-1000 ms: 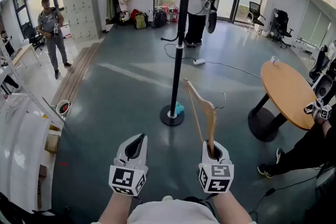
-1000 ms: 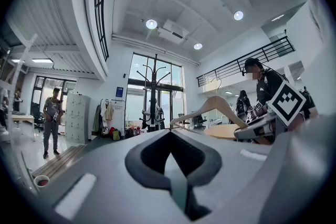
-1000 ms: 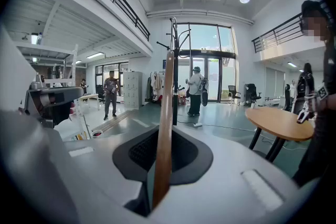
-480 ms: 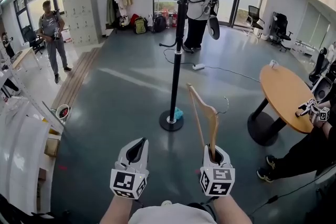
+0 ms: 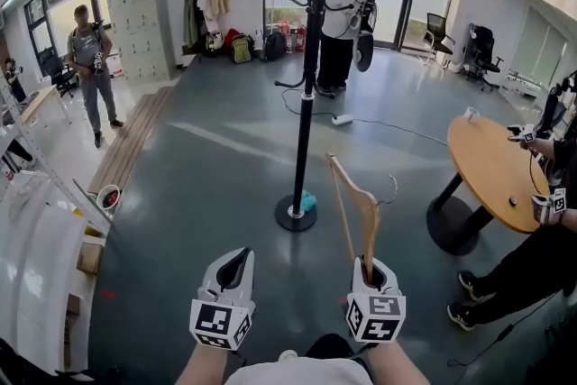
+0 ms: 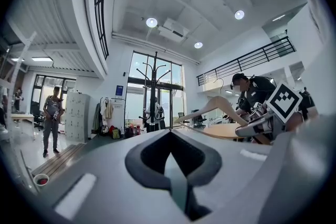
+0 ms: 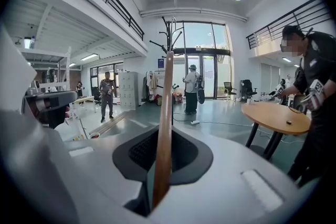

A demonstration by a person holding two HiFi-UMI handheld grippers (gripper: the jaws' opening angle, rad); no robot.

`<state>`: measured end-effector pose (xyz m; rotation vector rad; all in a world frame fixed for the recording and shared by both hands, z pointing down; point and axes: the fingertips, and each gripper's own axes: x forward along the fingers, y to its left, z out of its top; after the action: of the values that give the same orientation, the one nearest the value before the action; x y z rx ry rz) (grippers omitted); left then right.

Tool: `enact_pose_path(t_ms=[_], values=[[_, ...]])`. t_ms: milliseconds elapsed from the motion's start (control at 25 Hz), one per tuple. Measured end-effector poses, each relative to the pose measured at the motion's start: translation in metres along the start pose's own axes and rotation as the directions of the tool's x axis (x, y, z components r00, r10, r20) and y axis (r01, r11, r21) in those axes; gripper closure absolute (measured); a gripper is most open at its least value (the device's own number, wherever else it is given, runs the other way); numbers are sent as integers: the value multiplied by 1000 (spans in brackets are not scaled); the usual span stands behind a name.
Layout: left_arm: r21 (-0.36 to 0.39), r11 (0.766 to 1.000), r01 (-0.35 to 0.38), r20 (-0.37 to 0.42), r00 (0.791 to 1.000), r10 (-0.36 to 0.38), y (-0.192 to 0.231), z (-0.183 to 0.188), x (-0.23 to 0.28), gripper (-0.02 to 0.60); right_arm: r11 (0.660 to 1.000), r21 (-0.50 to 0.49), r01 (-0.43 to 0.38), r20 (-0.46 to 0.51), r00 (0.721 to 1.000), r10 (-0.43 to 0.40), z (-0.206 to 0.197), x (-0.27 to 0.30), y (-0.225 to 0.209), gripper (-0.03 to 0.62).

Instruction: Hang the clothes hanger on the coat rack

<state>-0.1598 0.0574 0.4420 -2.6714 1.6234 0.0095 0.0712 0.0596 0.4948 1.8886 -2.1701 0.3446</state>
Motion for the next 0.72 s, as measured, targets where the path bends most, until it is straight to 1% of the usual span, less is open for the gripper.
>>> enact_pose_path(t_ms=[160,320,520,720], values=[[-10,1000,-6,-3,1000,6,3,-5,6,581,1000,0,10,-5,1000,-10,-1,5,-6,539],[-12,1000,-4,-6,1000,4,5,-9,27,581,1000,2,15,-9,1000,-15,3,24,-19,539],[-11,1000,-19,-23,1000,19,11,-13,67,581,1000,7,5,-25,1000,-5,11,62,-40,539],[3,999,-40,-12,999,40,21,-4,123,581,1000,5,-1,-30,1000,1,31,117,-70,539]])
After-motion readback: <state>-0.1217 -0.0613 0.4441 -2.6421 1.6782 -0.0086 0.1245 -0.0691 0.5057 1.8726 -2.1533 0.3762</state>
